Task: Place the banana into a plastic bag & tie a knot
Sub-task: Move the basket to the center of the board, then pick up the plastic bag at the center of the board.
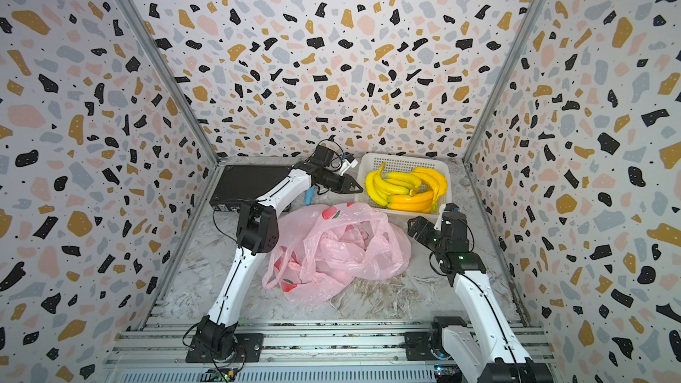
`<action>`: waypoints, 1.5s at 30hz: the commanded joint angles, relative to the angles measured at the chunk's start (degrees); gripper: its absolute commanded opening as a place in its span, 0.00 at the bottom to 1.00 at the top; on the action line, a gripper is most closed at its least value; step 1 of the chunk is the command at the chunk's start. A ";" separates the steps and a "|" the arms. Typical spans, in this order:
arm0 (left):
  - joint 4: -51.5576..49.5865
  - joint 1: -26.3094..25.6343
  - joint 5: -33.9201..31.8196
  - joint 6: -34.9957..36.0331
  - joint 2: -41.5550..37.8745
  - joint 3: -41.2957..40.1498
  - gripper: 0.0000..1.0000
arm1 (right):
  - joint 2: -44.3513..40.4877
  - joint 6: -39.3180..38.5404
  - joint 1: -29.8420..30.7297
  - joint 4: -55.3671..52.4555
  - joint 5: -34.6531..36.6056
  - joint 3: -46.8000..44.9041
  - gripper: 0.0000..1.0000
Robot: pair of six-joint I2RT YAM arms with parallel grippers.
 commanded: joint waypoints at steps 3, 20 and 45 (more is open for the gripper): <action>-0.87 -1.39 1.13 4.62 -2.65 1.32 0.42 | -0.52 -0.02 -0.18 0.80 -0.78 -0.11 0.89; 11.17 -0.85 -32.68 -4.86 -44.54 -34.59 0.99 | -2.69 -2.80 -0.07 1.84 -6.55 0.06 0.98; 11.65 -21.00 -55.65 -30.47 -102.76 -105.61 0.93 | -1.26 -1.15 1.18 5.37 -9.17 -1.41 0.79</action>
